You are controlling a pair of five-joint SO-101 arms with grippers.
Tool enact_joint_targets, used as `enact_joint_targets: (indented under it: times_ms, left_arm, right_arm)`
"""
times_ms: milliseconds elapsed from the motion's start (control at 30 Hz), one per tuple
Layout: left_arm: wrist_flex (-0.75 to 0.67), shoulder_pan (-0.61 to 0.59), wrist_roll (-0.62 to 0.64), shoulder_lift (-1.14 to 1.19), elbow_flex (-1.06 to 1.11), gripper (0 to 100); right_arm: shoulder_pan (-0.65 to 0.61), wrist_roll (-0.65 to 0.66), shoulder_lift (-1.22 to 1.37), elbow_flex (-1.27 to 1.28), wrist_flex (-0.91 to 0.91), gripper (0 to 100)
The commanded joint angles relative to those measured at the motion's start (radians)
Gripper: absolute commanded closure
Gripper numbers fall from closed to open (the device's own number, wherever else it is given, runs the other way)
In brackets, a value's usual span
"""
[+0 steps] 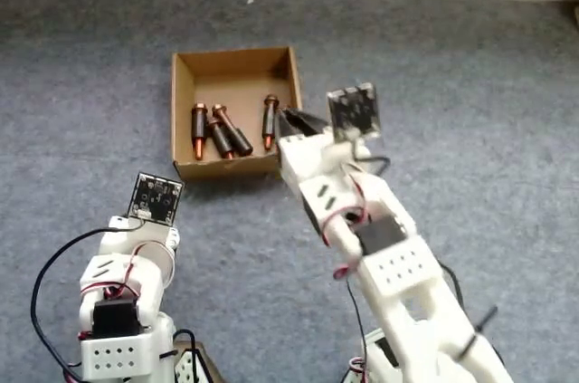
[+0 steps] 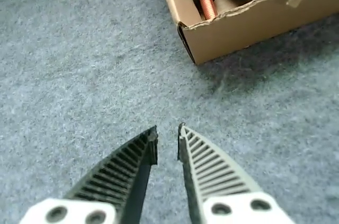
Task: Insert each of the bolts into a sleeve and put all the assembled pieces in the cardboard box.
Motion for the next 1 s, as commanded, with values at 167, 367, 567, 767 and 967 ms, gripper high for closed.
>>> enact_joint_targets:
  times_ms: [167,367,567,767,967]
  left_arm:
    - [-0.018,-0.008,-0.003,-0.008,0.012,90]
    - [-0.017,-0.007,-0.002,-0.008,0.002,90]
    - [-0.017,0.074,0.081,-0.008,-0.010,90]
    - [-0.015,0.105,0.273,-0.008,-0.042,90]
    - [-0.015,0.188,0.285,-0.008,-0.024,90]
  right_arm:
    - [0.105,-0.003,-0.450,0.263,0.125,99.3]
    - [0.156,-0.002,-0.789,0.473,0.206,99.3]
    - [0.157,-0.003,-0.993,0.579,0.351,99.3]
    - [0.214,-0.005,-0.972,0.615,0.361,99.3]
    - [0.225,-0.008,-0.984,0.748,0.401,99.3]
